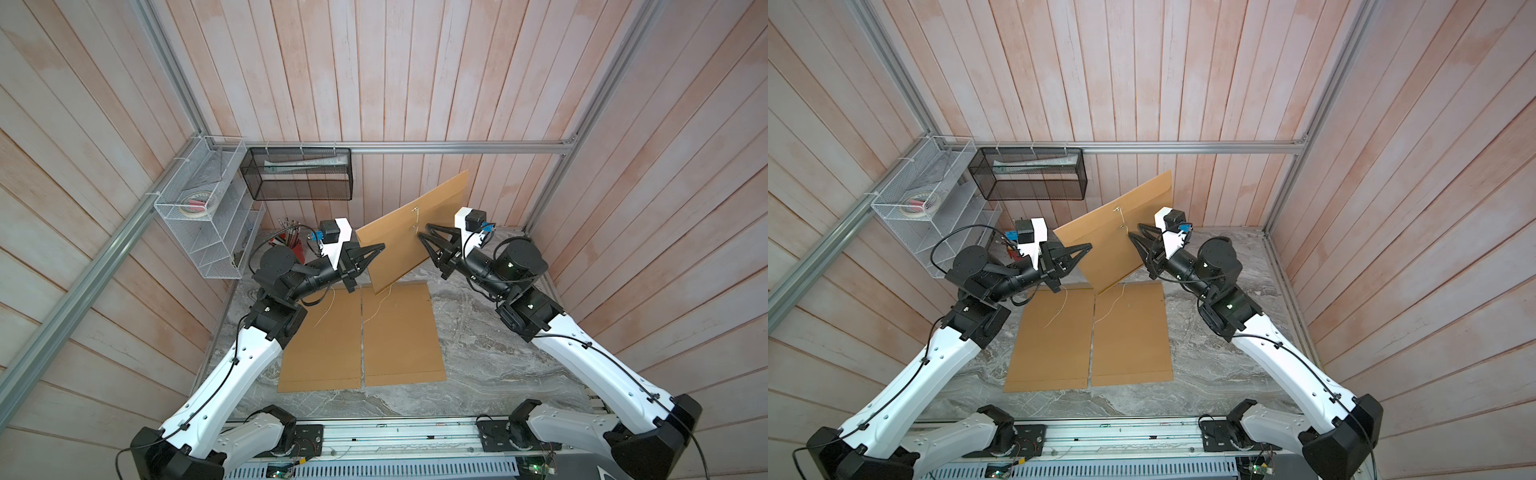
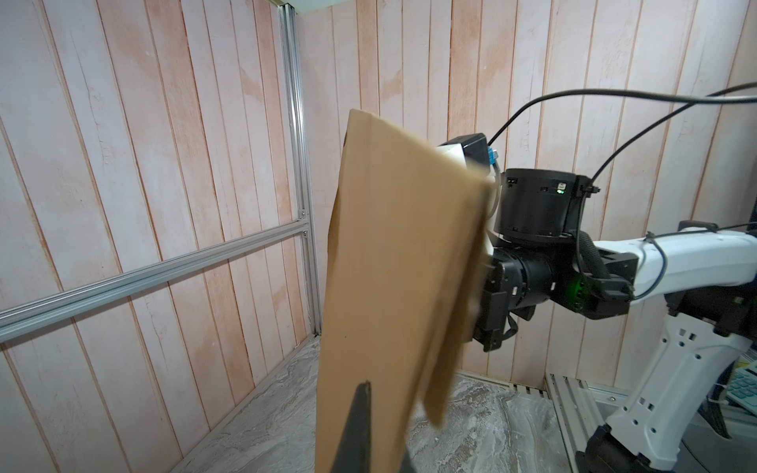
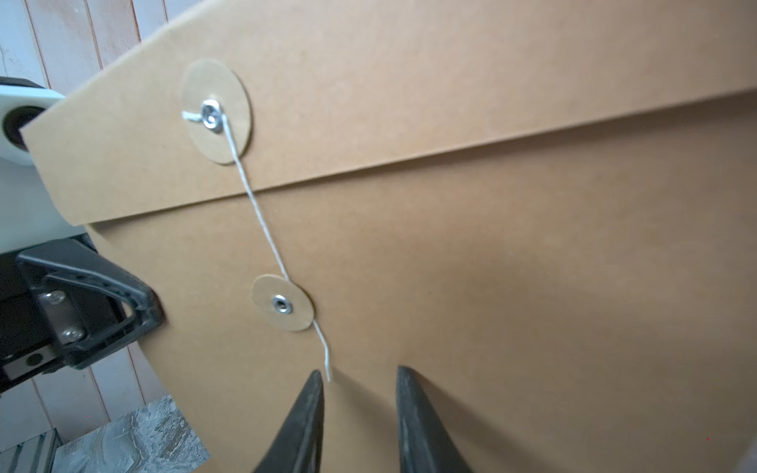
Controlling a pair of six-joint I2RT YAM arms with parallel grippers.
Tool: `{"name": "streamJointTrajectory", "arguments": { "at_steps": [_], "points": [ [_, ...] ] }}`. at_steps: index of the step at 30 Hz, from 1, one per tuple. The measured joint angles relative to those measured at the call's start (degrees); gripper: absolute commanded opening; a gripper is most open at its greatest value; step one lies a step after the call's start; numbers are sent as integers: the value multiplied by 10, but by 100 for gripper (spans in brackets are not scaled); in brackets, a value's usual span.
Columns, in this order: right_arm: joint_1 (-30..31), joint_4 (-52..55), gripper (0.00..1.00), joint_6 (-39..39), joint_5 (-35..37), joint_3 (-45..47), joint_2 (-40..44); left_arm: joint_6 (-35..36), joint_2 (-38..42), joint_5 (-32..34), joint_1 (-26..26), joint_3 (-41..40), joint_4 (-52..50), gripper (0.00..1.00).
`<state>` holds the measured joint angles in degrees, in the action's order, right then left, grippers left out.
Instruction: Open the file bag
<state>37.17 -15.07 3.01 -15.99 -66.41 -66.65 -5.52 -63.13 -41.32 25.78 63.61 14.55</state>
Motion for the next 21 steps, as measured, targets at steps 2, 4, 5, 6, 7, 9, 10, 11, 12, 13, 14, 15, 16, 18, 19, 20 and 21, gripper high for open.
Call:
{"name": "streamJointTrajectory", "arguments": {
  "at_steps": [2, 4, 5, 6, 7, 9, 10, 11, 12, 13, 14, 15, 16, 18, 19, 20, 21],
  "points": [
    [0, -3, 31, 0, -7, 0, 0, 0, -2, 0, 2, 0, 0, 0],
    [0, -5, 32, 0, -14, 0, 0, 0, -4, 0, 3, 0, 0, 0],
    [0, -6, 32, 0, -18, 1, 0, 0, -4, 0, 3, 0, 0, 0],
    [0, -7, 32, 0, -21, 1, -1, 0, -5, 0, 3, 0, 0, 0],
    [0, -8, 32, 0, -23, 2, -1, 0, -5, 0, 3, 0, 0, 0],
    [2, -10, 32, 0, -26, 2, -1, 0, -5, 0, 3, 0, 0, 0],
    [3, -12, 31, 0, -28, 2, -2, 0, -5, 0, 3, 0, 0, 0],
    [3, -13, 31, 0, -29, 2, -3, 0, -5, 0, 4, 0, 0, 0],
    [3, -14, 30, 0, -30, 2, -4, 0, -5, 0, 5, 0, 0, 0],
    [3, -15, 29, 1, -30, 2, -6, 0, -5, 0, 6, 0, 0, 0],
    [3, -16, 28, 1, -30, 2, -9, 0, -5, 0, 7, 0, 0, 0],
    [3, -16, 27, 2, -30, 2, -13, 0, -5, -1, 8, 0, 0, 0],
    [3, -17, 26, 3, -30, 2, -16, 0, -5, -1, 9, 0, 0, 0],
    [3, -17, 23, 5, -30, 2, -24, 0, -5, -2, 9, 0, 0, 0],
    [3, -17, 23, 7, -30, 2, -27, 0, -5, -3, 10, 0, 0, 0],
    [4, -17, 23, 7, -30, 2, -30, 0, -5, -3, 10, 0, 0, 0],
    [4, -18, 22, 9, -30, 2, -33, 0, -5, -4, 10, 0, 0, 0]
  ]
}}
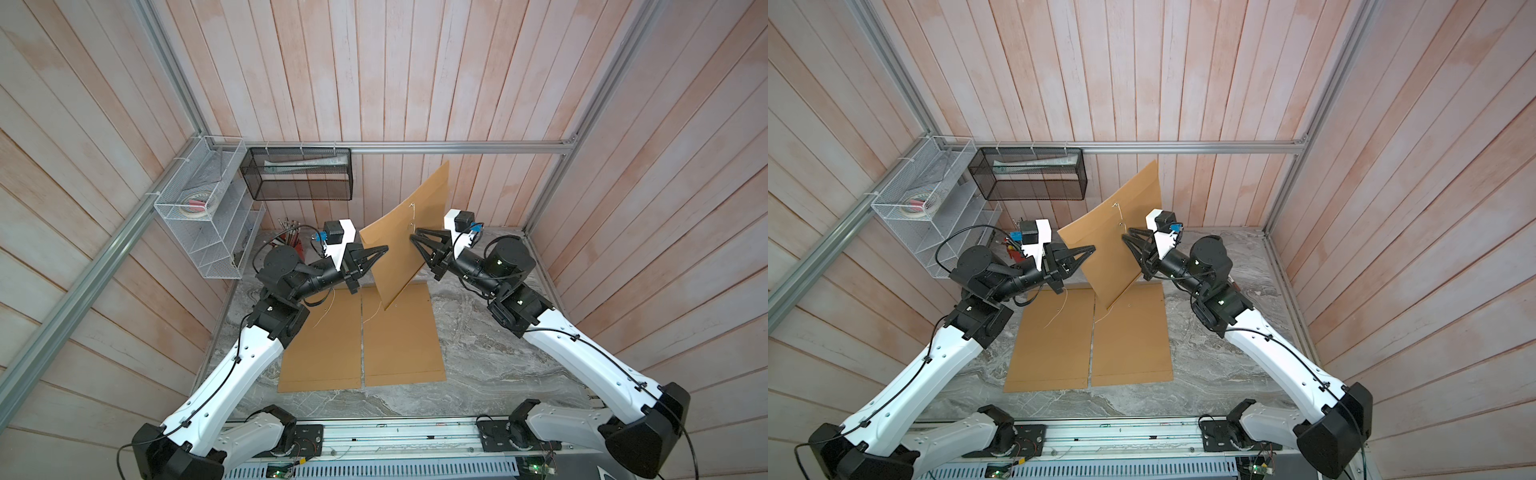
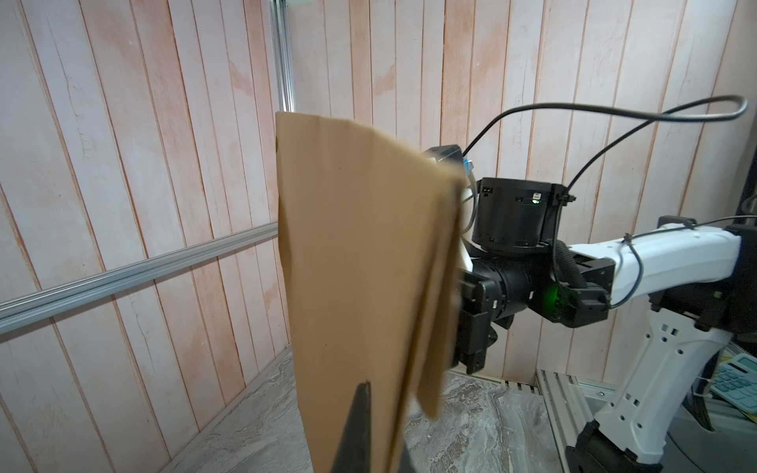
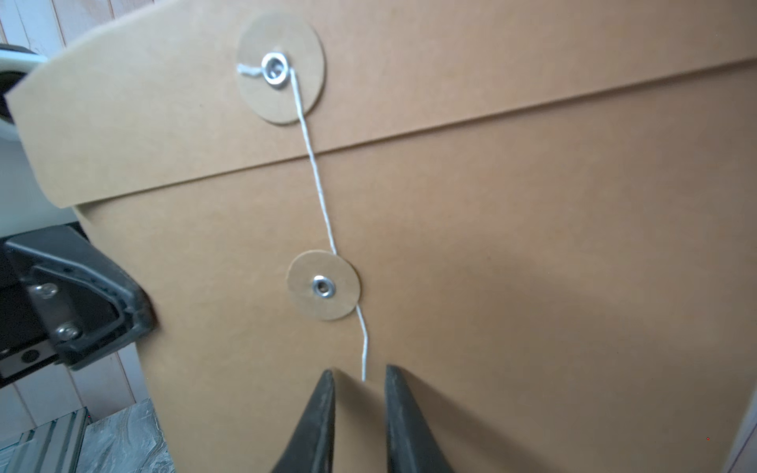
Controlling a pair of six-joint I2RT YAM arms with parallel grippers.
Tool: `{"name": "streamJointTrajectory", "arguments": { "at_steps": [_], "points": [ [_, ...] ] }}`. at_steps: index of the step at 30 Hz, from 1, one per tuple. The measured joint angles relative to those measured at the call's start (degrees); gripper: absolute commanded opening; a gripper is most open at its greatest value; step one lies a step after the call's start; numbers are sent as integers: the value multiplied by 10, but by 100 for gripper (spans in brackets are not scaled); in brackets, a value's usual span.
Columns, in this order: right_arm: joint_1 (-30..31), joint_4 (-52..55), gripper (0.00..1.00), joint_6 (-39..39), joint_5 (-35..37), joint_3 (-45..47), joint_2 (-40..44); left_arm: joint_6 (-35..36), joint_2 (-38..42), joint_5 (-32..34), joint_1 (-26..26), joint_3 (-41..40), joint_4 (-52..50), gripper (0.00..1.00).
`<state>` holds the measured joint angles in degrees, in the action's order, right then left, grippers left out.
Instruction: Open the file bag
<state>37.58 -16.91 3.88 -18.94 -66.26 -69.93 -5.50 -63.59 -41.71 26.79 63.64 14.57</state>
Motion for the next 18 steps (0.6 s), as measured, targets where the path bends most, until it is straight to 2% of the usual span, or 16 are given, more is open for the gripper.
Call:
{"name": "streamJointTrajectory", "arguments": {
  "at_steps": [18],
  "points": [
    [5, -26, 19, 11, -2, -2, -17, 13, 0, -11, 6, 0, 3, 0]
  ]
}}
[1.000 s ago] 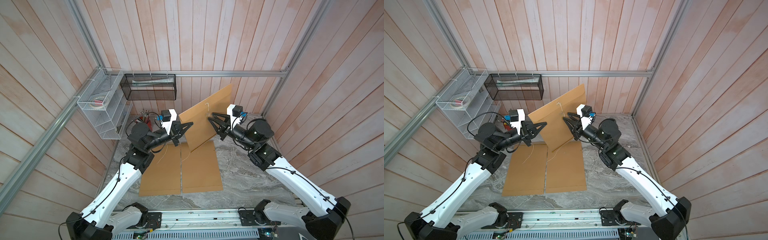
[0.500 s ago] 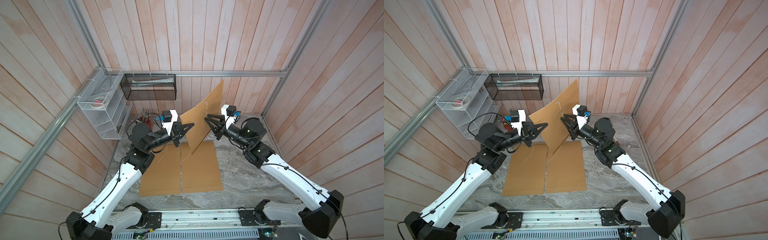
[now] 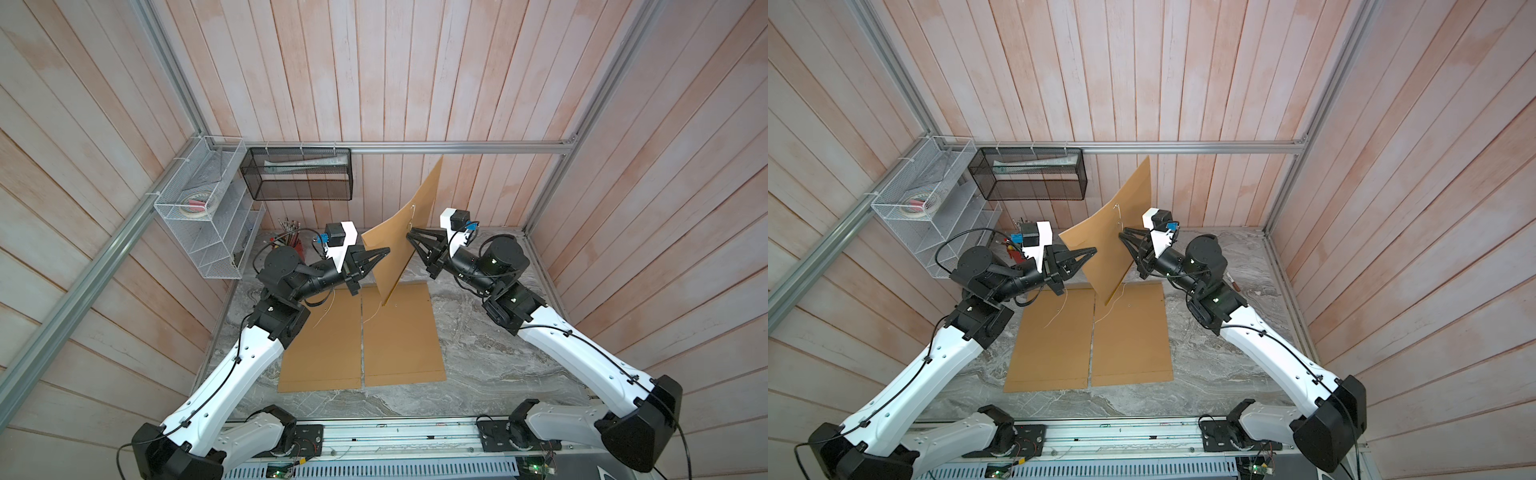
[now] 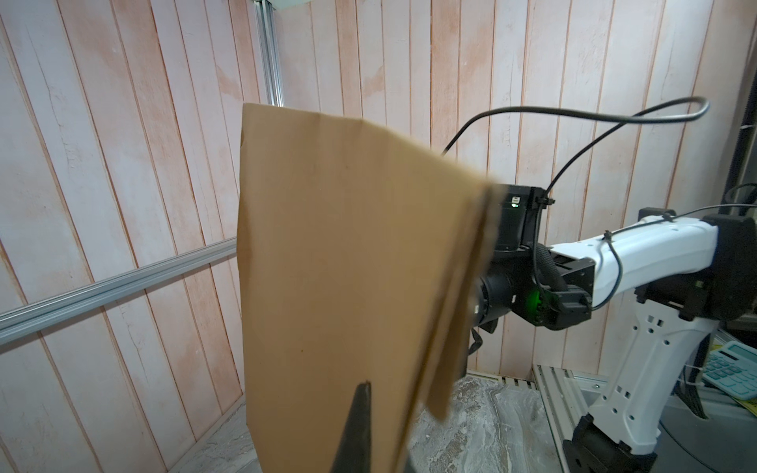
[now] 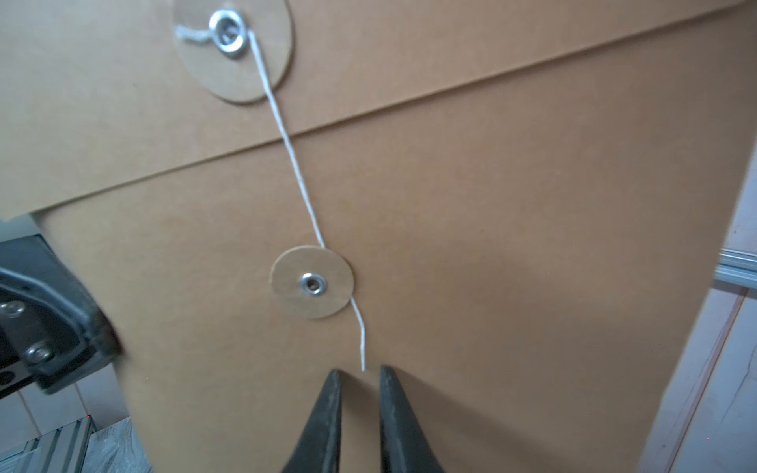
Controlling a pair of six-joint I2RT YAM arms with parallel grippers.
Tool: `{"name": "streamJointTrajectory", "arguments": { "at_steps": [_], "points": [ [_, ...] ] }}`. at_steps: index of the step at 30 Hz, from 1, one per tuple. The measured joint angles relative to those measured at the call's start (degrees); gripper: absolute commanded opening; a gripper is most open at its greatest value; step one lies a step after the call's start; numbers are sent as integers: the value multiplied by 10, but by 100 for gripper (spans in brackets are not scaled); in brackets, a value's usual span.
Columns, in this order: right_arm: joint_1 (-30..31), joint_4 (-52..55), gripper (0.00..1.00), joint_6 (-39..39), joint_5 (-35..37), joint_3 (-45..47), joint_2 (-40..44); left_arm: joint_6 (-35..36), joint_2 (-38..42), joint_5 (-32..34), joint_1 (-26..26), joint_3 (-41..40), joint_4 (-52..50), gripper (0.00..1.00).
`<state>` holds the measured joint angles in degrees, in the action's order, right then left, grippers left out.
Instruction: Open the file bag
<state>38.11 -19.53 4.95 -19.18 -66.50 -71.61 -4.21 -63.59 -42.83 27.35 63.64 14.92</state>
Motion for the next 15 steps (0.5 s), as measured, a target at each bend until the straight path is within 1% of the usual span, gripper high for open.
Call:
{"name": "streamJointTrajectory", "arguments": {
  "at_steps": [15],
  "points": [
    [1, -2, 17, 0, -2, -8, -3, 2, 0, -2, 2, 0, 0, 0]
  ]
}}
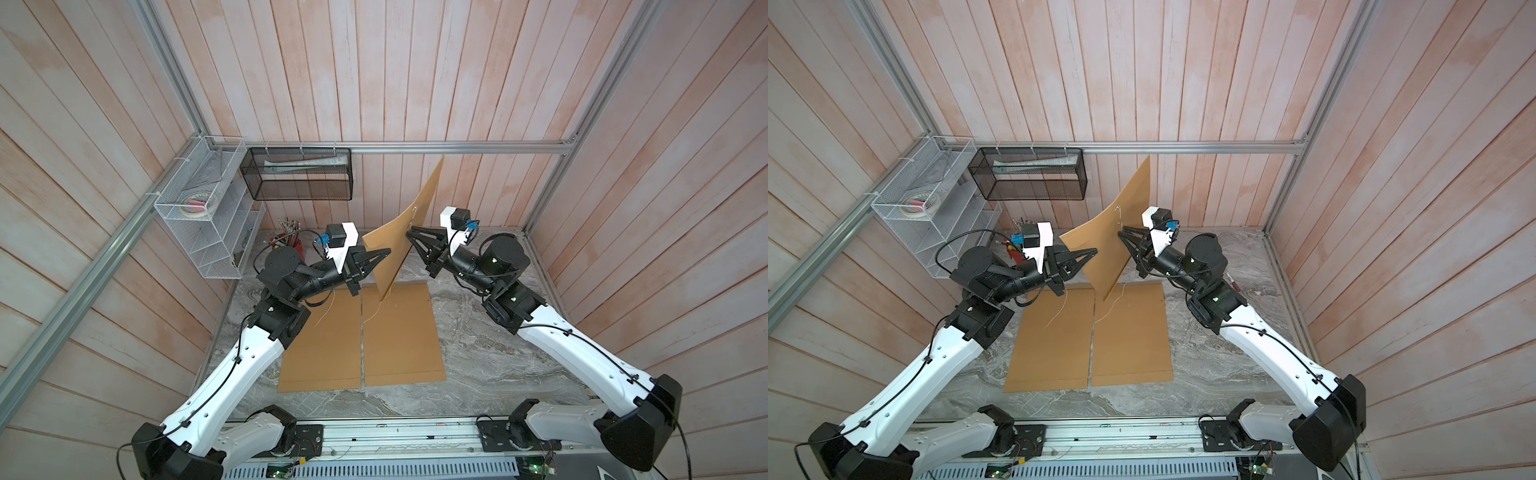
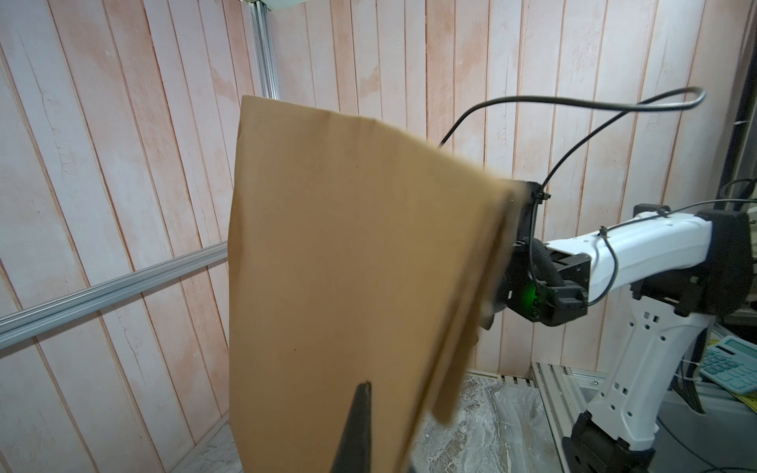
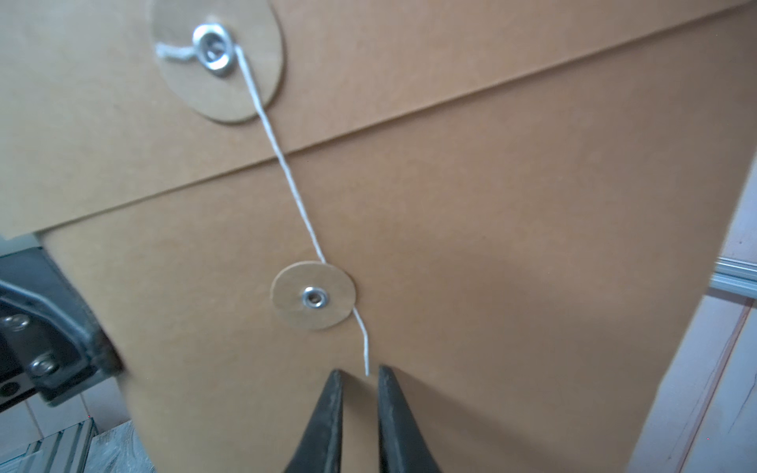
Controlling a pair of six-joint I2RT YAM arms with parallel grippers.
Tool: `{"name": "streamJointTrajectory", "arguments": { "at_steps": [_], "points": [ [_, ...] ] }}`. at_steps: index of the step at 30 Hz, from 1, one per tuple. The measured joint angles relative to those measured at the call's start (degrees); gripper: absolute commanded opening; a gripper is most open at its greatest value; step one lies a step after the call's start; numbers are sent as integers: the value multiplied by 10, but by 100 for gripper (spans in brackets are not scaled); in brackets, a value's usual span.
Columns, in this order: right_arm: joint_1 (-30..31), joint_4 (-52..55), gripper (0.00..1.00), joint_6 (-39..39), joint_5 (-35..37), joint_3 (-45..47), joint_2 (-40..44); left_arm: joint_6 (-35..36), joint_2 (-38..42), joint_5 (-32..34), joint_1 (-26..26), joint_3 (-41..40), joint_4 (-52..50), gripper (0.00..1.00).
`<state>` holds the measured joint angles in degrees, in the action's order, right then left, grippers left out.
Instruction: Open the file bag
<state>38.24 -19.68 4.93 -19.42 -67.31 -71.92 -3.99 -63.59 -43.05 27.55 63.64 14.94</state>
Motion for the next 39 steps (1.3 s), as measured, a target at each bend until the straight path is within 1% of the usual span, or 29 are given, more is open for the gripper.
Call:
{"name": "streamJointTrajectory", "arguments": {
  "at_steps": [7, 12, 13, 19, 30, 39],
  "points": [
    [0, 0, 11, 0, 0, -4, 0, 2, 0, 0, 0, 0, 0, 0],
    [2, 0, 1, -2, -2, -5, 0, 4, 0, 0, 0, 0, 0, 0],
    [2, 0, 0, 0, -2, -5, 0, 4, 0, 0, 0, 0, 0, 0],
    [2, 0, 0, 0, 9, -5, 0, 4, 3, 5, 0, -6, 1, 0],
    [2, 3, 0, 2, 62, -6, 0, 4, 16, 20, 2, -28, 5, 0],
    [2, 13, 0, 0, 65, -16, 7, 4, 16, 29, 2, -37, 10, 0]
  ]
}}
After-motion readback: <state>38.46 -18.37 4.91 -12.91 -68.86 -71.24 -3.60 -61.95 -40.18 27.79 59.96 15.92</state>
